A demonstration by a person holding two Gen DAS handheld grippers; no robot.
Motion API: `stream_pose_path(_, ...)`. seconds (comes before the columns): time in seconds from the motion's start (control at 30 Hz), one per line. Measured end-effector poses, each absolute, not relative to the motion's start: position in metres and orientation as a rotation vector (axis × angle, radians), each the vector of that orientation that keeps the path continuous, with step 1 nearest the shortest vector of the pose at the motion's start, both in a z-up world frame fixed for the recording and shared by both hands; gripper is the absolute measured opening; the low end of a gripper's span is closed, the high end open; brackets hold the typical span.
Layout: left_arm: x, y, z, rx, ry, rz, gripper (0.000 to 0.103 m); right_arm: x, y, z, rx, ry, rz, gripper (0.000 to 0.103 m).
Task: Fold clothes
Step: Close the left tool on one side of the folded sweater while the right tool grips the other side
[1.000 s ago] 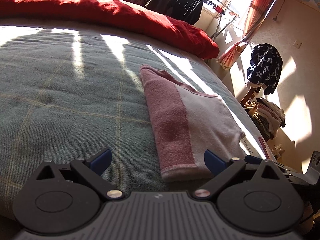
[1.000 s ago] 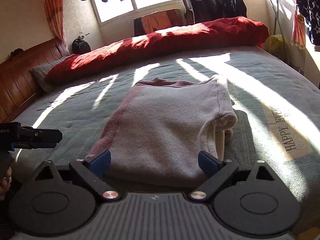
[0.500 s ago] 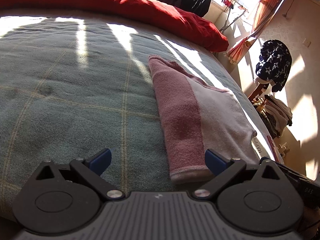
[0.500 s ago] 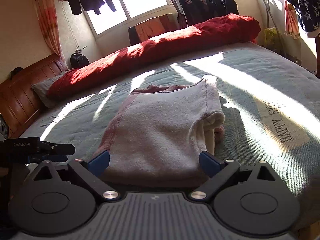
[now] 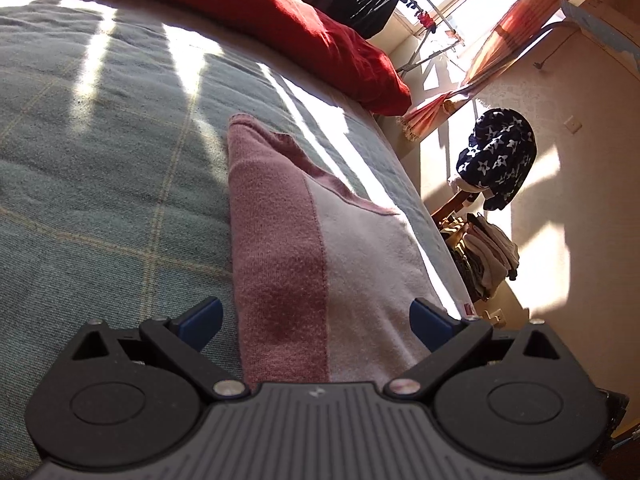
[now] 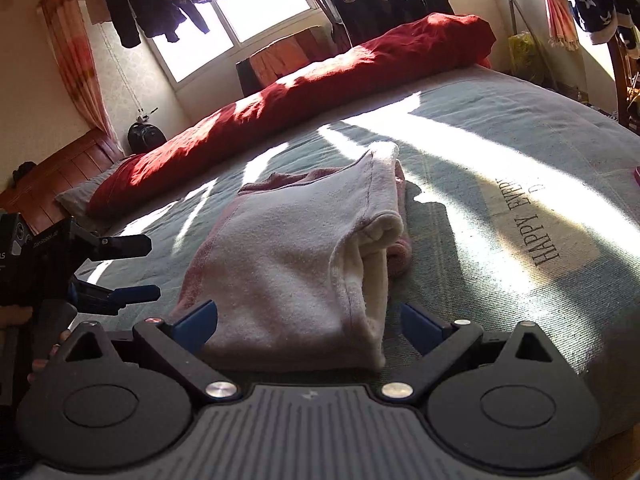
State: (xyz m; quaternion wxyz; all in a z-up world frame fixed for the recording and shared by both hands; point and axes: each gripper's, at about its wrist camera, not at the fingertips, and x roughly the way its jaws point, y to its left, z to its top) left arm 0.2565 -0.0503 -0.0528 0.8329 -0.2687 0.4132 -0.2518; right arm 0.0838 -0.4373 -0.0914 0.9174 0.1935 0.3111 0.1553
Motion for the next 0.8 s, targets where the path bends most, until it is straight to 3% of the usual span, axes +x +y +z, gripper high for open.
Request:
stream_pose_path(0.47, 0.292, -0.048, -0.087, -0.668, 0.959, -0.550, 0.099, 0.120, -0.470, -0.121, 0.592, 0.757, 0.344, 0.102)
stream_pose_path(0.8, 0.353, -0.059, -0.100, -0.743, 1.014, -0.631, 0.099, 0.216, -0.506, -0.130, 0.827, 0.853, 0.445, 0.103)
